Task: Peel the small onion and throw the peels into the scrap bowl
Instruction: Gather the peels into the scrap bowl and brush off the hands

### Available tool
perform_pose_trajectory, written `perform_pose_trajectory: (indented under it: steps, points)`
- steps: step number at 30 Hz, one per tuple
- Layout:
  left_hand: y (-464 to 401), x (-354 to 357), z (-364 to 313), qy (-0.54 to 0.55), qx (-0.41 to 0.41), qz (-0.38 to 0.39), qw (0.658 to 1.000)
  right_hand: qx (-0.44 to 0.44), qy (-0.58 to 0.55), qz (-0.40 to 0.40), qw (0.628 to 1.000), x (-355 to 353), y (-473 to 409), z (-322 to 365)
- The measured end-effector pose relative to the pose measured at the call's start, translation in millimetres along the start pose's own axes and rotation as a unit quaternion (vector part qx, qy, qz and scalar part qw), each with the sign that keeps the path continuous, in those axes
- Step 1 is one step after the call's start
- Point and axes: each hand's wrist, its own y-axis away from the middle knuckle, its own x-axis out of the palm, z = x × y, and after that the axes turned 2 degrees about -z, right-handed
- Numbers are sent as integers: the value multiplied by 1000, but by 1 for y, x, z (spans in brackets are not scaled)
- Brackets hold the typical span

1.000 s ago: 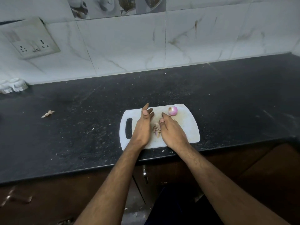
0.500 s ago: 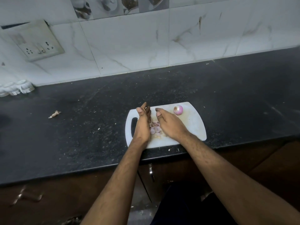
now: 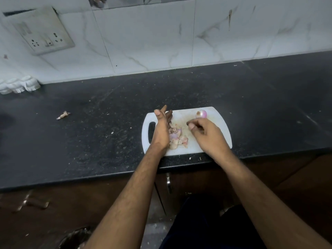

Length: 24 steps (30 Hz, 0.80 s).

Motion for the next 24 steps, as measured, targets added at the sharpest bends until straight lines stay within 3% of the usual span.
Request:
perform_pose_trajectory:
  steps: [2,4,9,16,21,24]
  points:
    - [-3,-1,3,-7,-1,1,1000,-12,132,90,987,-8,9,-10]
    - [-5,-1,6,-19,-1,5,1000,-21,179,117,977,-8,14,-16]
    - [-5,-1,4,-2,-10,-2,1000,-13,81,114,990,6,3,-8]
    - [-2,-1,3,18,-7,-21,1000,-27,61,64,996,23,-17,2]
    - [-2,2,2,-4,17,-26,1000,-50,56,-24,997,13,-8,-9]
    - [0,1,4,-14,32,-24,999,-68,99,34,992,23,-12,-7]
